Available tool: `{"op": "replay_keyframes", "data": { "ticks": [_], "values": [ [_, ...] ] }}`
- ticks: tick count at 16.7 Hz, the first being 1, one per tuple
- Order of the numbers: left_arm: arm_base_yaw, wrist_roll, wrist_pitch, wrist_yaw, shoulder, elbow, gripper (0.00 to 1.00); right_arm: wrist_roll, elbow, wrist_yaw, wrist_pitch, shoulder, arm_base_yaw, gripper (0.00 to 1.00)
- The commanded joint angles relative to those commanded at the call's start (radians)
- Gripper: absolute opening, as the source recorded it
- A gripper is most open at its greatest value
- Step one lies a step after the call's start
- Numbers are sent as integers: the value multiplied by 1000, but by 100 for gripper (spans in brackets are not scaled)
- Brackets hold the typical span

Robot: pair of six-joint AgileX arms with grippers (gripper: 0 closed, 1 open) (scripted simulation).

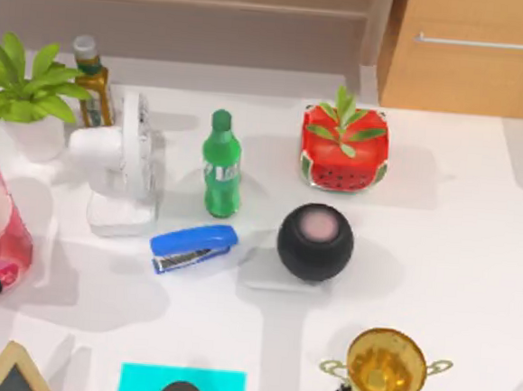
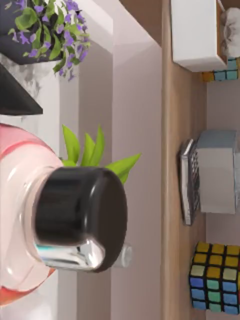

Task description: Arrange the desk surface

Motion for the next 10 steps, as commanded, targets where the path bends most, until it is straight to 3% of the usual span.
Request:
{"op": "replay_keyframes", "data": {
  "ticks": [10],
  "values": [
    [0, 0, 0, 0, 0, 0, 100, 5, 67, 19, -6, 46, 26, 0]
  ]
}}
